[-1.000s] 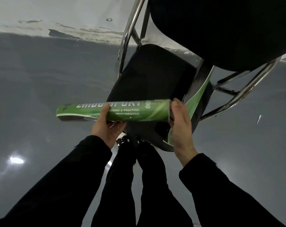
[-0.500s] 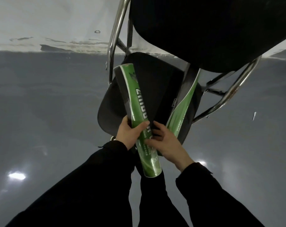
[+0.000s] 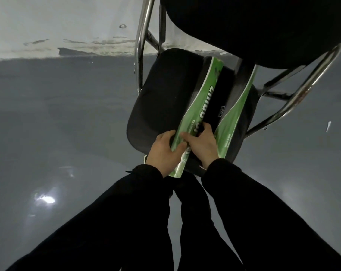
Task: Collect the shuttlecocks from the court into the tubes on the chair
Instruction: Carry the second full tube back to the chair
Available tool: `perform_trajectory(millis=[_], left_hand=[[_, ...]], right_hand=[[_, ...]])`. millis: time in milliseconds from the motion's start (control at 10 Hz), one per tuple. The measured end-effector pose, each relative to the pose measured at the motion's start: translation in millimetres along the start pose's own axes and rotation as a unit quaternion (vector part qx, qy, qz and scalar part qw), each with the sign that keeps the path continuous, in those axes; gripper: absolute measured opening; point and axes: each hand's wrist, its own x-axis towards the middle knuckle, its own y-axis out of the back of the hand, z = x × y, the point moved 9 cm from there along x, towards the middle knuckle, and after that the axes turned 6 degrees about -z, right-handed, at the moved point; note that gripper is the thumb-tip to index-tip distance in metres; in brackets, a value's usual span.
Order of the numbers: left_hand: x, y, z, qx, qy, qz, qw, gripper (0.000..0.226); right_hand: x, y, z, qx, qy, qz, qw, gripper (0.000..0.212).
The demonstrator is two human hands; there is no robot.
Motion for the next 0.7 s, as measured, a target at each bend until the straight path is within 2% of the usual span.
perform_trajectory(millis=[400,500,600,700], left_hand=[[-9.5,4.7,-18.2,-0.025,0.013,0.011,1.000,0.053],[-19.3,15.3,-7.1,-0.020,0.013,0.012,1.000,0.051],[-41.9,34.6,12.5,-0.035,0.004,0.027,0.999,0.038],[-54.3,65.0,32.0,-0.059,-0.018,0.077,0.995,0.018]], right_hand=[[-8.8,-4.4,-10.8,0.032,0.013,0.061,0.998,0.088],[-31.0,9.2,-28.5,0.058,0.036,0.049,0.996,0.076],[-61.2,16.4,-38.5,0.043,0.051,0.035,0.997,0.057],[-94.2,21.1,-53.6,0.026,0.061,0.025,0.997,0.034]])
